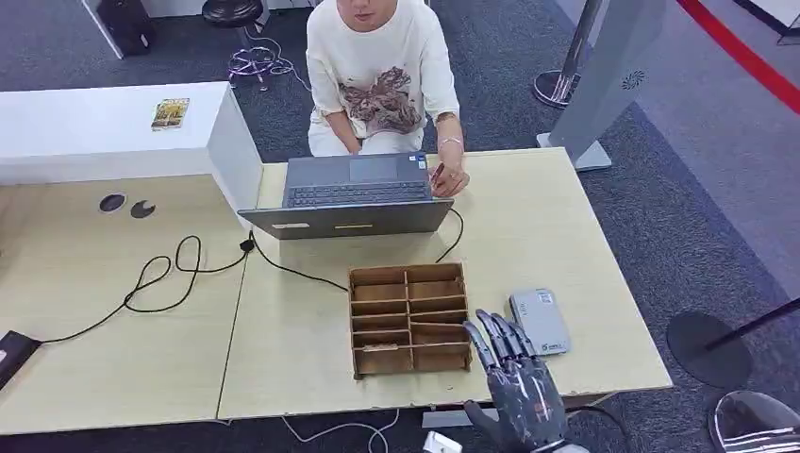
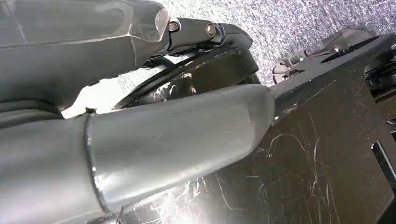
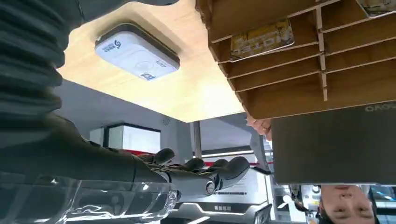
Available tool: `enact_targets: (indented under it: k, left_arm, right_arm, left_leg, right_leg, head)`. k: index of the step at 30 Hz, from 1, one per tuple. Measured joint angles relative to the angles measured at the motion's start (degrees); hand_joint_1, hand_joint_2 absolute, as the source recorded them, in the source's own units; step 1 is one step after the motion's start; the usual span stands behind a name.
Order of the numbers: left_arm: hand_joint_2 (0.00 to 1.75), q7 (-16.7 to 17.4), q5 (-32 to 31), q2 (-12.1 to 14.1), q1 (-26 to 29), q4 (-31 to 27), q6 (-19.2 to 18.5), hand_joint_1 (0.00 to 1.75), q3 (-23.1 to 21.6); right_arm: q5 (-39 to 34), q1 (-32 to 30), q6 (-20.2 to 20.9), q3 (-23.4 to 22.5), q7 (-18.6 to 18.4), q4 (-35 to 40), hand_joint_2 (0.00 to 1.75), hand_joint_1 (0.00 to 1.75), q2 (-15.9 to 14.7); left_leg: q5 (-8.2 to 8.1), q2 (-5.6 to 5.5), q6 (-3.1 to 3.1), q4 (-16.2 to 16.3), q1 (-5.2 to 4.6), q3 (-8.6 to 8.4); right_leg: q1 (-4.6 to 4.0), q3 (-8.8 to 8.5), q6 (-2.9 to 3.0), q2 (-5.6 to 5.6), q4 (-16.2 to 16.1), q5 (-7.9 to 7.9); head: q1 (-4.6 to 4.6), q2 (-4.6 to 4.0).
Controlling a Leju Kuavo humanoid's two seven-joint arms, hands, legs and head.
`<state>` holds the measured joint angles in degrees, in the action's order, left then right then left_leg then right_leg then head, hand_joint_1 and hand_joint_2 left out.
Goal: Pass the card to the sensor for recognition and then transmit it.
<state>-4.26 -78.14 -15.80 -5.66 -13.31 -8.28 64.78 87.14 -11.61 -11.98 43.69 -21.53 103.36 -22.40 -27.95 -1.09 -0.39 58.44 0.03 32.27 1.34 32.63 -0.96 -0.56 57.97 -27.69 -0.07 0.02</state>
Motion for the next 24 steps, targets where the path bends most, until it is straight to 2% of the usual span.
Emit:
enact_targets:
  k: [9,18,24]
  left_arm:
    - [0.0,0.0,-0.15,0.0,-0.02,0.0,-0.07,0.0,0.02]
    - [0.0,0.0,-0.22,0.0,-0.03,0.0,-0.11,0.0,0.02]
    - [0.0,0.0,-0.39,0.0,-0.03,0.0,-0.17,0.0,0.0]
  right_arm:
    - [2.77,1.78,0.72,0.04,0.02,-3.76,1.75,0.0,4.11]
    - [2.86,3.67,2.23,0.09,-1.38,-5.59,1.75,0.0,6.23]
    - [2.86,4.43,2.64,0.04,-0.68,-6.93,1.75,0.0,7.6]
  left_leg:
    - [0.0,0.0,0.0,0.0,0.0,0.0]
    - [0.0,0.0,0.0,0.0,0.0,0.0]
    - [0.0,-0.01,0.0,0.0,0.0,0.0]
  right_leg:
    - [0.0,-0.01,0.0,0.0,0.0,0.0]
    - [0.0,-0.01,0.0,0.0,0.0,0.0]
    - [0.0,0.0,0.0,0.0,0.0,0.0]
  head:
    - [0.02,0.0]
    - [0.0,-0.02]
    - [0.0,0.0]
